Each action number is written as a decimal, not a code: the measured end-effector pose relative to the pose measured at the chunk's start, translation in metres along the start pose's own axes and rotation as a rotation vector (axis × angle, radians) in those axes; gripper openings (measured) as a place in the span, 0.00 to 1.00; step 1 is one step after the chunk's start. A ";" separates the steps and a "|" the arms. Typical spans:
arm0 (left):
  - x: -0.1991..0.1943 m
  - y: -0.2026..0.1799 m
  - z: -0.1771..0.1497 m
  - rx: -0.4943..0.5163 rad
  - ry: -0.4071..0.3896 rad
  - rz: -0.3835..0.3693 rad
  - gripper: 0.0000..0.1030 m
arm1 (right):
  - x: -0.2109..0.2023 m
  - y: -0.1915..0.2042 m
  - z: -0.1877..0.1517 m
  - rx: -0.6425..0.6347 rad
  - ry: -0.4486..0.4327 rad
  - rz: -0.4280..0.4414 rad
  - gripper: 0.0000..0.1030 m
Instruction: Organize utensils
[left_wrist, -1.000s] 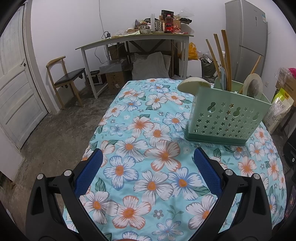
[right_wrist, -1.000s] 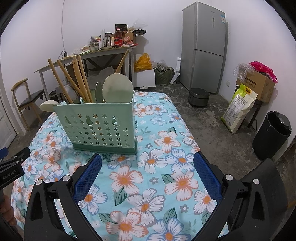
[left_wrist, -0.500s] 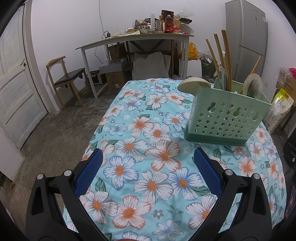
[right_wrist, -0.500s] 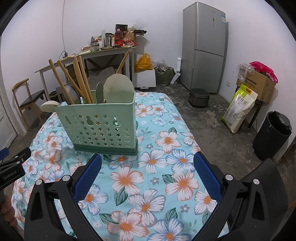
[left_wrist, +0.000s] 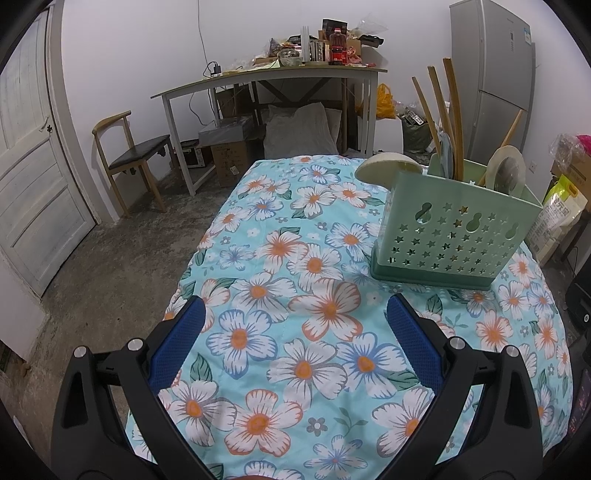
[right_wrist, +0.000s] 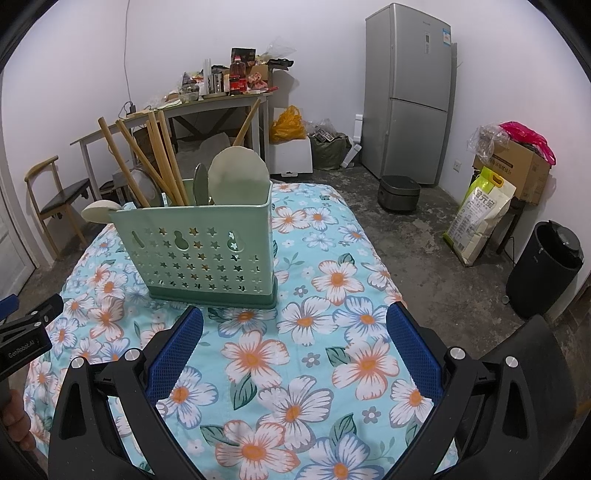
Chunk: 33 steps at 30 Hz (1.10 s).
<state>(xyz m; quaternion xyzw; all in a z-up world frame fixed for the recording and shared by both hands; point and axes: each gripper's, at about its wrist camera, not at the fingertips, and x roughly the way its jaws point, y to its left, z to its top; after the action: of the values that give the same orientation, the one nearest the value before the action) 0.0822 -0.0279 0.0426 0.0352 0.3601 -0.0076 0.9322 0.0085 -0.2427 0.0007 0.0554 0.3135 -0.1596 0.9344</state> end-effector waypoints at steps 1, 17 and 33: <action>0.001 0.001 0.000 -0.001 0.001 0.000 0.92 | 0.000 0.000 0.000 0.000 0.000 0.000 0.94; 0.000 0.002 0.000 0.000 0.002 -0.001 0.92 | 0.000 0.000 0.000 0.002 -0.001 0.003 0.94; 0.001 0.002 0.000 -0.002 0.001 0.000 0.92 | 0.000 0.003 0.000 0.001 -0.003 0.007 0.94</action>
<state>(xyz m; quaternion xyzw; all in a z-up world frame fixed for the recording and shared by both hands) 0.0824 -0.0261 0.0420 0.0343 0.3607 -0.0074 0.9320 0.0095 -0.2402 0.0004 0.0569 0.3120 -0.1564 0.9354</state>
